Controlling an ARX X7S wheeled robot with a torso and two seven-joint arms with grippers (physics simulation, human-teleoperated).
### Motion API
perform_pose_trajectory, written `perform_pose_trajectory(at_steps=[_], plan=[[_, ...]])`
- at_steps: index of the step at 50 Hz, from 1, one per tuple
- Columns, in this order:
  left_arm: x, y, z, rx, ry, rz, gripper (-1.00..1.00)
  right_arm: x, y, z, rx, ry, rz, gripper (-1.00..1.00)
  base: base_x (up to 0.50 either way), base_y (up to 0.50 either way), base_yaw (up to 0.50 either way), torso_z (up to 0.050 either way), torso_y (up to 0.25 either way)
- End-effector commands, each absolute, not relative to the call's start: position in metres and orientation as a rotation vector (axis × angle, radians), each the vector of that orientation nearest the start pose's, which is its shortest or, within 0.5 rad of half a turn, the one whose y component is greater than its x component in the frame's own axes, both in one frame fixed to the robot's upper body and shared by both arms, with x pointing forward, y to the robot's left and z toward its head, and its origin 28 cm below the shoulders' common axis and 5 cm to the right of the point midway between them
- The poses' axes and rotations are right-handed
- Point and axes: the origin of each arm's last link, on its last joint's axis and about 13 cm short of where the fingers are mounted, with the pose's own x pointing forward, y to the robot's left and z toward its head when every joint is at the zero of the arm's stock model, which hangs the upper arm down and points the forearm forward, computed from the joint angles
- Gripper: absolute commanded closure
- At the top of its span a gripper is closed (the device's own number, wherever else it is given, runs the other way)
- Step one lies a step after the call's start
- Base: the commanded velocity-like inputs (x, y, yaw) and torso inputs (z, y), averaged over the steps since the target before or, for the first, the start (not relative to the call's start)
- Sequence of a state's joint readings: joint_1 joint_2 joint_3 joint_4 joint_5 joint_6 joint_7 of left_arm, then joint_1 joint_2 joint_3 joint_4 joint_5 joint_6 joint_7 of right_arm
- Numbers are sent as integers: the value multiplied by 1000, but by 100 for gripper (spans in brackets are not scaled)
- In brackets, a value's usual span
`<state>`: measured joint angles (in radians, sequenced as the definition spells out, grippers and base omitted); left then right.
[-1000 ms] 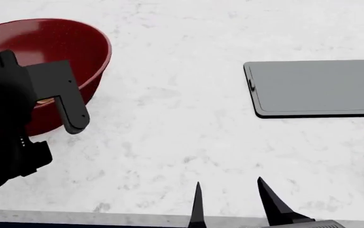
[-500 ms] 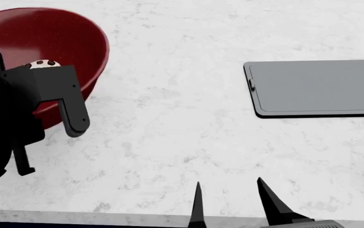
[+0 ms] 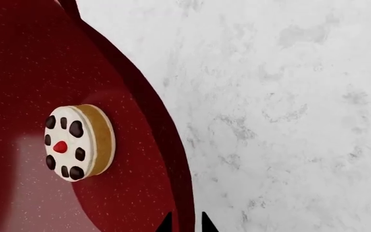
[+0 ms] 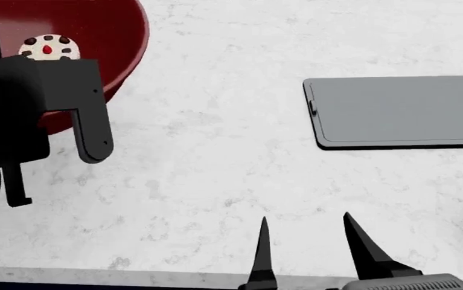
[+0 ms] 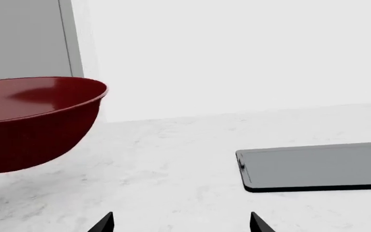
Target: Pick up the bowl with cake and place it on the tray. Pick up the cupcake and place it on the tray.
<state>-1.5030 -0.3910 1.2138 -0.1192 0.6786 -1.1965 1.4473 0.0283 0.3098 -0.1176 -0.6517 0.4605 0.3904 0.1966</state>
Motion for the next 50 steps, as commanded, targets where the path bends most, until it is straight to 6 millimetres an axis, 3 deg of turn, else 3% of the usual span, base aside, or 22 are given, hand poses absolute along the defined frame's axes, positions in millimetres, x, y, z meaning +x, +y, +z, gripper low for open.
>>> perform_pose_trajectory(at_steps=[1, 20, 30, 37, 50], plan=[[334, 207, 367, 1375, 642, -453, 100, 185, -106, 134, 127, -226, 186, -100, -12, -500, 0, 0, 0], [340, 202, 369, 1404, 616, -524, 100, 176, -103, 138, 114, -293, 244, -100, -8, -500, 0, 0, 1], [346, 203, 370, 1390, 614, -567, 100, 165, -108, 154, 144, -371, 232, -100, -3, -463, 0, 0, 2], [347, 202, 371, 1394, 613, -572, 100, 162, -109, 154, 167, -382, 233, -100, 0, -17, -28, 0, 1], [350, 208, 371, 1367, 626, -598, 100, 165, -107, 148, 170, -374, 222, -100, 0, 0, -465, 0, 1]])
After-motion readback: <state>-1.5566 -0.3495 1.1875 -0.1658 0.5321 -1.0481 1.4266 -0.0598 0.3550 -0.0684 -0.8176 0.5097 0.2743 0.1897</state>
